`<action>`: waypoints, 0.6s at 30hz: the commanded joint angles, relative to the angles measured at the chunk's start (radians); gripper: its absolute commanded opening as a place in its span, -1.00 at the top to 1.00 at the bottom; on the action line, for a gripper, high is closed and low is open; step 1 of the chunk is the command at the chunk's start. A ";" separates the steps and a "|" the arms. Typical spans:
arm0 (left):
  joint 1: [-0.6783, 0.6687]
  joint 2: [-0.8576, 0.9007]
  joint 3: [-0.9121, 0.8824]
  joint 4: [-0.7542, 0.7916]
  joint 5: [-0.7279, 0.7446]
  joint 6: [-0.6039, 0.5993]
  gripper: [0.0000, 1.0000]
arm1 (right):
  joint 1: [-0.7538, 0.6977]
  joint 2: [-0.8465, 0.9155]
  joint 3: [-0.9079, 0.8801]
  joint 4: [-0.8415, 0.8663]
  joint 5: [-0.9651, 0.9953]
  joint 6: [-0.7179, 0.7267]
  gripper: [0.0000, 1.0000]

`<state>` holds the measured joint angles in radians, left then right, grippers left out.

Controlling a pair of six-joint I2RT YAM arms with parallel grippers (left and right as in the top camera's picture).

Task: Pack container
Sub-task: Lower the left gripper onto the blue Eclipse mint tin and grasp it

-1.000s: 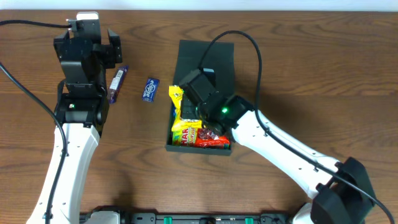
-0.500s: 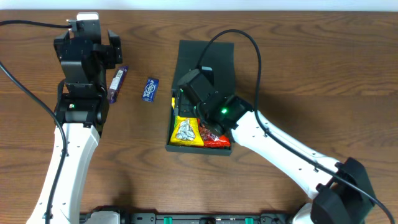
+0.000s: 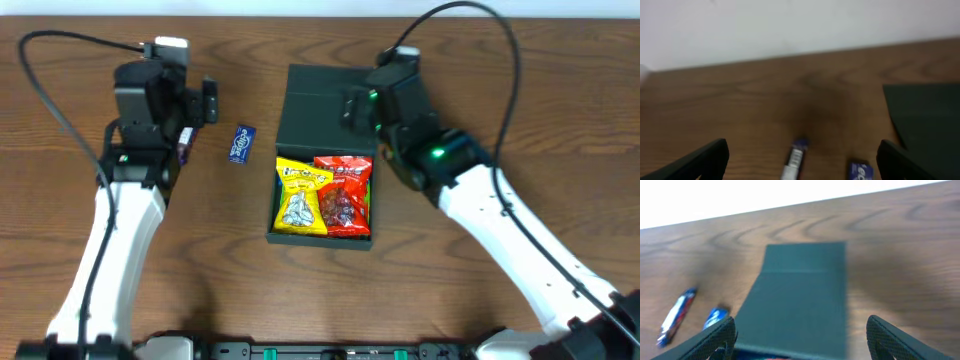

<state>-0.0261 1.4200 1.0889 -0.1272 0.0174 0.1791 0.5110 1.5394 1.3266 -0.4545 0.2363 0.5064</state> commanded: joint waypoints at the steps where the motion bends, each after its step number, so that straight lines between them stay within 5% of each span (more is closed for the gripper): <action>1: 0.006 0.080 0.013 -0.005 0.072 -0.012 -0.90 | -0.045 -0.002 -0.002 -0.005 0.022 -0.052 -0.66; 16: -0.020 0.329 0.013 -0.034 0.205 0.009 -1.00 | -0.153 -0.002 -0.003 -0.005 0.023 -0.052 -0.72; 18: -0.032 0.351 0.013 -0.037 0.206 0.009 -0.88 | -0.158 -0.002 -0.002 -0.005 0.022 -0.052 -0.71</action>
<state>-0.0441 1.7470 1.0889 -0.1593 0.1913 0.1841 0.3691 1.5406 1.3266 -0.4583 0.2440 0.4656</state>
